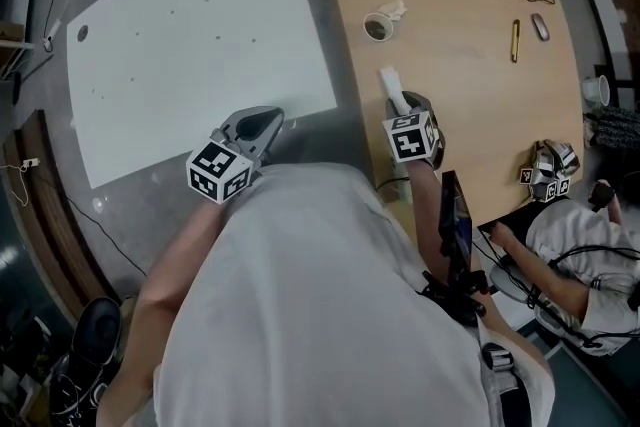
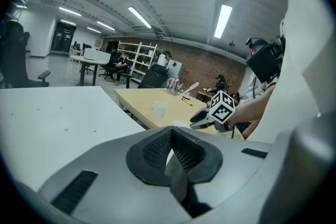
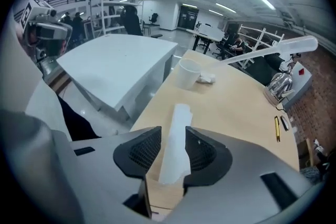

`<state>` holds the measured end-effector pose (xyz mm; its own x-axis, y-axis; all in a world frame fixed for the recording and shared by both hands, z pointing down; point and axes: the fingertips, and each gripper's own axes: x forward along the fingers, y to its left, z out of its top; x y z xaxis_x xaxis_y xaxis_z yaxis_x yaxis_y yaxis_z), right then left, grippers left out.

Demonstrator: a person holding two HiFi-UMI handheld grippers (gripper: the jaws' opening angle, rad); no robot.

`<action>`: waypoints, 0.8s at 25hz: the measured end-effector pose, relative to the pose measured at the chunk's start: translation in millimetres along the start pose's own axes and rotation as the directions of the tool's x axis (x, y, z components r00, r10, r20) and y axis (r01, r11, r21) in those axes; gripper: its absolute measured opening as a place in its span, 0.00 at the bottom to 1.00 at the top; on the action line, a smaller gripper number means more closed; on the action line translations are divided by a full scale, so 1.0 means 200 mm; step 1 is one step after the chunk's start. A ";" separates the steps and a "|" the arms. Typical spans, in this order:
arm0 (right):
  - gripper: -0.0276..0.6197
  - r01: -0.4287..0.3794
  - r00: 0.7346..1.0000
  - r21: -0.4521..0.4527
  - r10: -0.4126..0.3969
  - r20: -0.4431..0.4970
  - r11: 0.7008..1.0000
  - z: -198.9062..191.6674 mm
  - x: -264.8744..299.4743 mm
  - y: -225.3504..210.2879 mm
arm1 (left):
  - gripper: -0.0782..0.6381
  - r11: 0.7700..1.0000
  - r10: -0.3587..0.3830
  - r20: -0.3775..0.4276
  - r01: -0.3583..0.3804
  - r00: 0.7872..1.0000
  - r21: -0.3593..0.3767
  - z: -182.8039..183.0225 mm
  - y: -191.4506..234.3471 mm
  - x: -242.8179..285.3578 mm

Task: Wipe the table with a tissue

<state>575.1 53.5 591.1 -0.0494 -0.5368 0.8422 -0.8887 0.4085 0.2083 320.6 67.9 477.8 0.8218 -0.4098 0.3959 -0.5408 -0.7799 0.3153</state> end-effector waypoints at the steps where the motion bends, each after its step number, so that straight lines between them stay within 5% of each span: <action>1: 0.24 0.007 1.000 -0.002 -0.007 -0.020 1.000 -0.02 0.02 -0.01 | 0.12 1.000 0.000 0.001 0.000 1.000 0.001 0.01 0.01 0.00; 11: 0.27 -0.002 0.987 0.016 0.005 -0.162 1.000 -0.13 0.19 -0.04 | 0.12 0.999 0.031 0.006 -0.031 1.000 -0.015 0.04 0.12 -0.01; 20: 0.17 -0.054 0.991 0.086 0.064 -0.120 0.995 -0.12 0.22 -0.07 | 0.12 0.999 0.052 0.002 -0.052 0.999 -0.005 0.05 0.09 -0.01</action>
<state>596.1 42.1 638.3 -0.0513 -0.4167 0.9076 -0.9207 0.3719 0.1187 311.1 48.9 473.6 0.7927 -0.4513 0.4099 -0.5841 -0.7547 0.2988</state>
